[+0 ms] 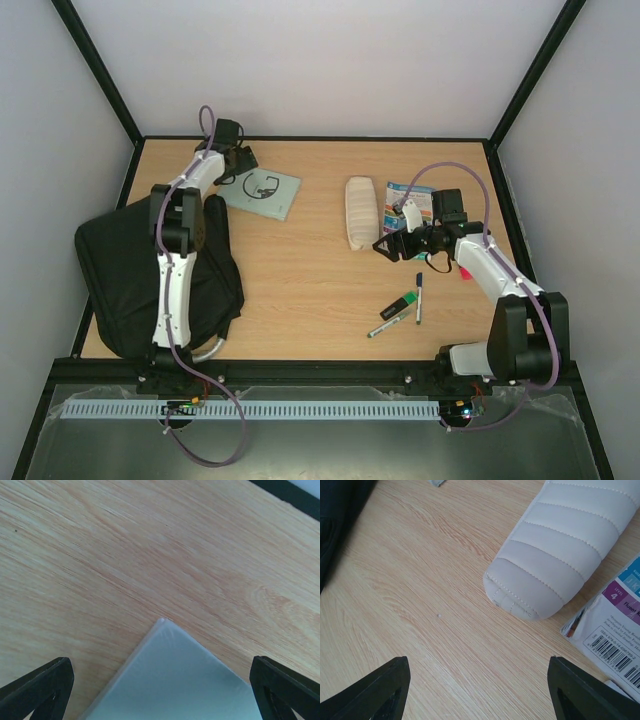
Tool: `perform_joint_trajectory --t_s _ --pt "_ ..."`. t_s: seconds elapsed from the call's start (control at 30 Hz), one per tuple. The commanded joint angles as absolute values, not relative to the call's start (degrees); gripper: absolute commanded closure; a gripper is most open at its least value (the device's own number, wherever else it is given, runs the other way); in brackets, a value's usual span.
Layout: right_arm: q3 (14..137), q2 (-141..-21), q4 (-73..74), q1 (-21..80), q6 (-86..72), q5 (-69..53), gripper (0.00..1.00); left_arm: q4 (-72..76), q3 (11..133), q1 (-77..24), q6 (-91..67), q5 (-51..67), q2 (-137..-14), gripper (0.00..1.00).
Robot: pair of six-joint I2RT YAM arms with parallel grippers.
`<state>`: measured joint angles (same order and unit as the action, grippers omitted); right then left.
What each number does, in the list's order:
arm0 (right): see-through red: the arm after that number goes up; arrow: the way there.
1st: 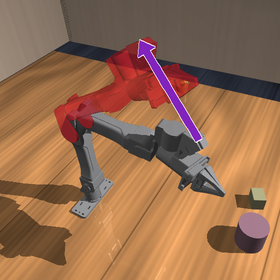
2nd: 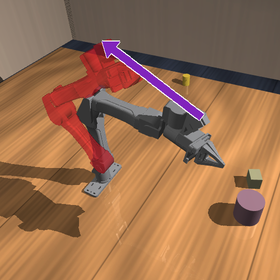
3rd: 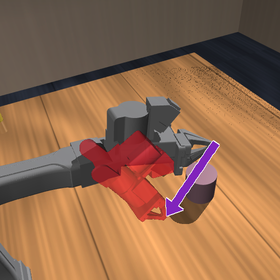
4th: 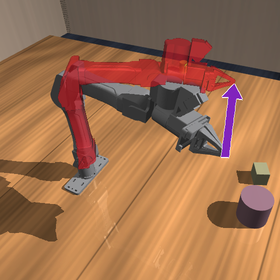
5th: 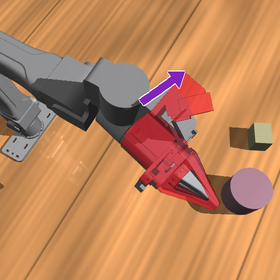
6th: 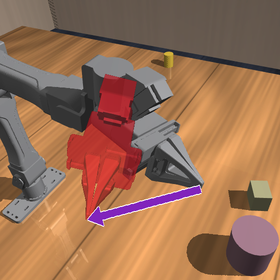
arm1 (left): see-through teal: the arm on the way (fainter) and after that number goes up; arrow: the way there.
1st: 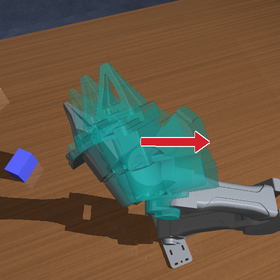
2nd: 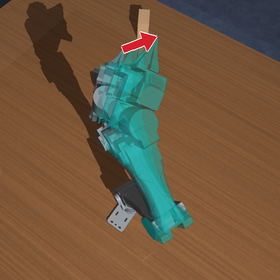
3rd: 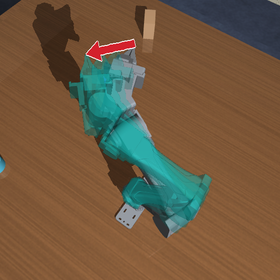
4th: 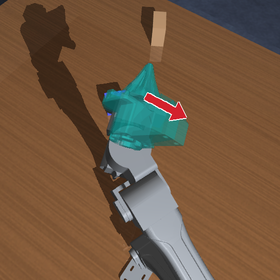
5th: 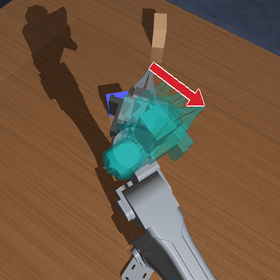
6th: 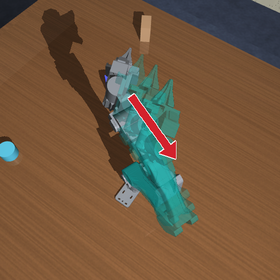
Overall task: Pack the student bag
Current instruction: Move the book to the center of the board.
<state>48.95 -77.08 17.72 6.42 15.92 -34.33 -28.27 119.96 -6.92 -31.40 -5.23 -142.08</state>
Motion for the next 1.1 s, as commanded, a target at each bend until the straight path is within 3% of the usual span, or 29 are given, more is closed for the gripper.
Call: perform_joint_trajectory --t_s 0.0,0.33,0.7,0.87,1.0,1.07 --pt "48.7 -78.1 19.4 6.7 16.9 -35.5 0.24 -29.2 122.4 -7.1 -29.0 -2.5 -144.3 0.00" --pt "48.6 -78.8 19.7 6.7 17.4 -35.2 0.24 -25.8 120.7 -14.0 -21.3 7.0 -145.6 0.00" --pt "49.5 -79.3 19.2 6.7 15.5 -37.2 0.25 -25.9 115.5 -21.8 -15.0 8.2 -143.7 0.01" --pt "53.3 -80.4 19.3 8.2 13.8 -36.9 0.32 -29.0 113.2 -21.7 -17.1 1.9 -137.8 0.01" --pt "59.9 -85.2 19.7 10.7 11.8 -33.4 0.54 -28.2 108.6 -20.7 -19.6 -0.6 -128.5 0.00" --pt "64.4 -88.8 20.4 11.5 9.6 -32.7 0.58 -29.7 107.2 -20.0 -21.1 -0.6 -124.5 0.01"
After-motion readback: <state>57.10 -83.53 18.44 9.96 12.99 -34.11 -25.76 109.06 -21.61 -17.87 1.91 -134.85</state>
